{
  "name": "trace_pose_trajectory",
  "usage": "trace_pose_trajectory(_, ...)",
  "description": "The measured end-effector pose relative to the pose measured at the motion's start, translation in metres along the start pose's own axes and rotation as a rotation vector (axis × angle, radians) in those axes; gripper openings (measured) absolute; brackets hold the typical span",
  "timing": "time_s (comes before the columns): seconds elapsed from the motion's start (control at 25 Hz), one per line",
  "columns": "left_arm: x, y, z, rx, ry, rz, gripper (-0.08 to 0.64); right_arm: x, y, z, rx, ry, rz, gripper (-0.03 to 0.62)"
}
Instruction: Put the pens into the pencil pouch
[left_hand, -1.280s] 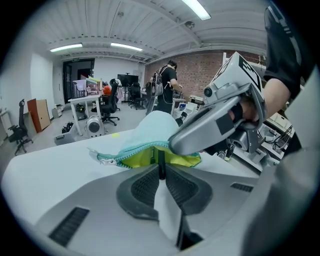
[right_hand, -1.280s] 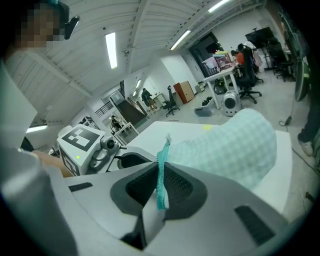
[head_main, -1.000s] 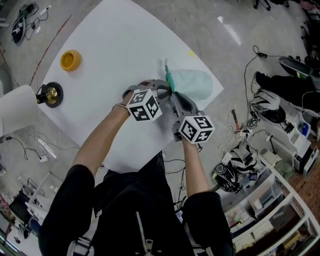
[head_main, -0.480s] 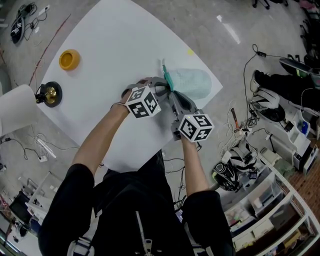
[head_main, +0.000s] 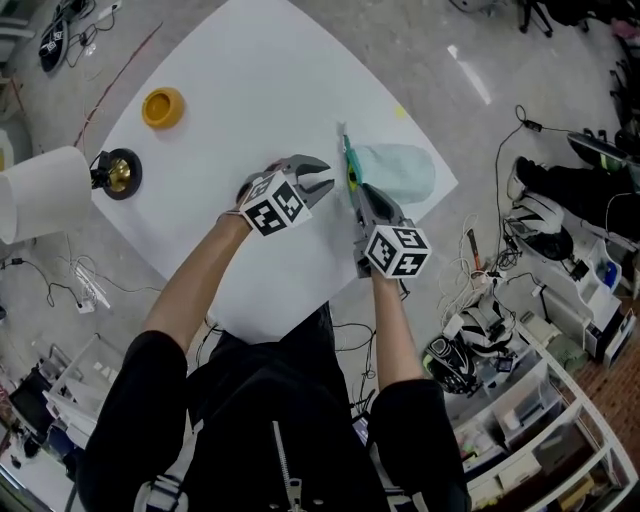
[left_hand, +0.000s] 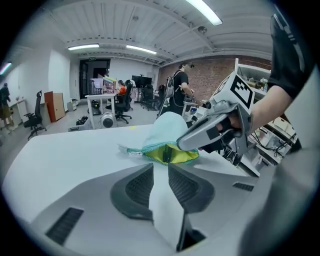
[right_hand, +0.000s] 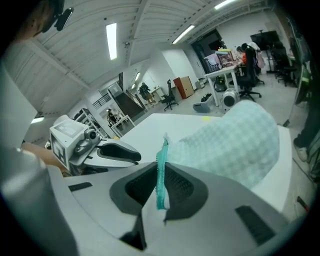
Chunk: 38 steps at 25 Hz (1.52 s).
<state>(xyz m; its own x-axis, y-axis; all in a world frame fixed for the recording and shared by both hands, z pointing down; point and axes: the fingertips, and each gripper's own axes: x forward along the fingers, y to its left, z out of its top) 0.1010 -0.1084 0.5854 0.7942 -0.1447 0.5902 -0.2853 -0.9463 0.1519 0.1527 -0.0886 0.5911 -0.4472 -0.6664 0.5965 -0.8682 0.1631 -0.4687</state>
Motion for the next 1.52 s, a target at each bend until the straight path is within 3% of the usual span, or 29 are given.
trace_pose_trajectory(0.4,-0.058,-0.003,-0.023,-0.146,-0.056,0.112,0.091,0.008,-0.008,-0.017,-0.151,0.060,-0.089,0.085)
trace_pose_trajectory(0.56,-0.082,-0.012,-0.028,-0.151,-0.061,0.133,0.089,0.008,-0.006,-0.018,-0.188,0.049,-0.115,0.150)
trace_pose_trajectory(0.84,-0.128,-0.024,-0.032,-0.154,-0.100,0.189,0.066,-0.016,0.033,0.000,-0.211,-0.045,-0.126,0.150)
trace_pose_trajectory(1.28,-0.213,-0.031,-0.012,-0.146,-0.231,0.349,0.037,-0.068,0.112,0.012,-0.252,-0.207,-0.043,0.021)
trace_pose_trajectory(1.52,-0.245,-0.040,-0.002,-0.099,-0.273,0.393,0.035,-0.092,0.147,0.021,-0.295,-0.260,-0.042,0.009)
